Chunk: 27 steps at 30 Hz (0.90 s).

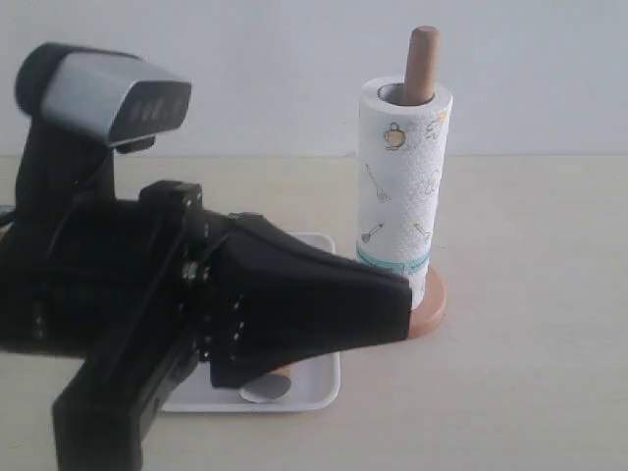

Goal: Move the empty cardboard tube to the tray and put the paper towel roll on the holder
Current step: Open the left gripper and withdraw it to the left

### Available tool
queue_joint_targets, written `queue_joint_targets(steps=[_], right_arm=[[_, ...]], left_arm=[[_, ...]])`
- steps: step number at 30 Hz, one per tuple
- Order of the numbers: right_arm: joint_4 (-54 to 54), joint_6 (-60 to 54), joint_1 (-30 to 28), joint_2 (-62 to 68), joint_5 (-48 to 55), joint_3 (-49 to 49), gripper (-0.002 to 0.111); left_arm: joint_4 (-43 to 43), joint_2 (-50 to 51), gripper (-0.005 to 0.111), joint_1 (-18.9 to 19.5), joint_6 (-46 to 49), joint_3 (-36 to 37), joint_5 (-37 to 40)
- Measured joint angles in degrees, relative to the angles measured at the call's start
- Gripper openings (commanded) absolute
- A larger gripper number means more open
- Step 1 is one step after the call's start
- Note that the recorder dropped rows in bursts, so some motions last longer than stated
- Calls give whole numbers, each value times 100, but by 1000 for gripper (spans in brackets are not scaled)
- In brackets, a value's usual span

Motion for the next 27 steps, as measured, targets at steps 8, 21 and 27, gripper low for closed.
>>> queue_joint_targets(steps=[8, 21, 27], right_arm=[[0, 0, 0, 0, 0, 0, 0], [0, 0, 0, 0, 0, 0, 0], [0, 0, 0, 0, 0, 0, 0]], left_arm=[[-396, -4, 4, 0, 442, 789, 368], [-396, -13, 4, 0, 546, 1162, 368], [-396, -13, 4, 0, 546, 1162, 368]])
